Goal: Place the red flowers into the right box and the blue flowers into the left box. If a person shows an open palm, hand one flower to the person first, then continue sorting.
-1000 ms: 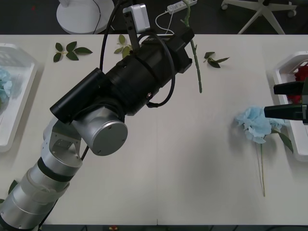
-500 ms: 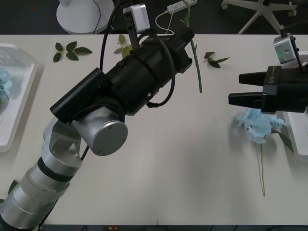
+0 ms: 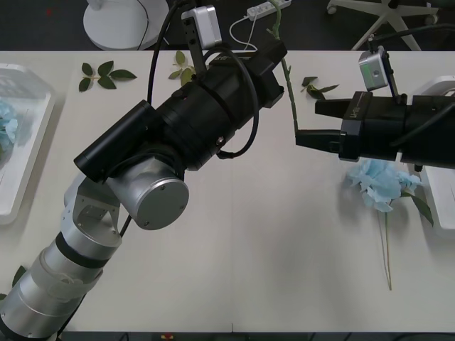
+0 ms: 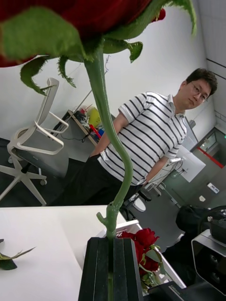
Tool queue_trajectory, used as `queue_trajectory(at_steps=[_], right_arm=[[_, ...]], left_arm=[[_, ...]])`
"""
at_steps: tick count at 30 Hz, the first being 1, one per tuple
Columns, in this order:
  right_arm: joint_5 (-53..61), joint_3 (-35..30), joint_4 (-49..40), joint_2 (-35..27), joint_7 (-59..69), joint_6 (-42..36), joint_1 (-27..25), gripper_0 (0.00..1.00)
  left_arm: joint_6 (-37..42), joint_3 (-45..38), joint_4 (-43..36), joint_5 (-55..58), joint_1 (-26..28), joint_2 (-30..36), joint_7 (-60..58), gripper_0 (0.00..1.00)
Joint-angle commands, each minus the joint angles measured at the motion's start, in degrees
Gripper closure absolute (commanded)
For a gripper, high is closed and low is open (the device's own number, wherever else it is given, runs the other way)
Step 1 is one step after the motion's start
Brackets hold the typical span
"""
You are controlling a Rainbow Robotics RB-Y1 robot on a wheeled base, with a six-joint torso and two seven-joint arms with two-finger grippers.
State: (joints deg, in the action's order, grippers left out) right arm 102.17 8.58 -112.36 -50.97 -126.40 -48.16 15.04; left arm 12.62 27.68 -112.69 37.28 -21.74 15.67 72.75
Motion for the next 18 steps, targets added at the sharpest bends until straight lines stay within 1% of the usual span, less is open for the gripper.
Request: queue_trajectory(at_steps=[1,5,11,13,15,17,18], right_arm=[[-1.5,4.2,-0.5,1.4,-0.2,3.4,3.8,0.01],[-2.2,5.4,-0.5,2.1,0.4,4.8,4.6,0.04],[-4.2,5.7,-0.2,4.2,1.6,4.8,6.1,0.17],[-4.3,6.1,0.5,4.9,1.9,4.8,6.7,0.26],[-4.3,6.6,1.1,5.2,1.9,4.8,7.4,0.30],[-4.3,7.2,1.8,5.4,1.9,4.9,8.0,0.40],[-4.3,7.5,2.1,5.6,2.1,4.9,8.3,0.50]], left_arm=[[-0.9,0.8,-1.0,0.5,-2.4,-1.4,-3.0,1.00],[-0.9,0.8,-1.0,0.5,-2.4,-1.4,-3.0,1.00],[-0.9,0.8,-1.0,0.5,-2.4,-1.4,-3.0,1.00],[-0.9,0.8,-1.0,0.5,-2.4,-1.4,-3.0,1.00],[-0.9,0.8,-1.0,0.5,-2.4,-1.4,-3.0,1.00],[-0.9,0.8,-1.0,0.5,-2.4,-1.4,-3.0,1.00],[-0.9,0.8,-1.0,0.5,-2.4,-1.4,-3.0,1.00]])
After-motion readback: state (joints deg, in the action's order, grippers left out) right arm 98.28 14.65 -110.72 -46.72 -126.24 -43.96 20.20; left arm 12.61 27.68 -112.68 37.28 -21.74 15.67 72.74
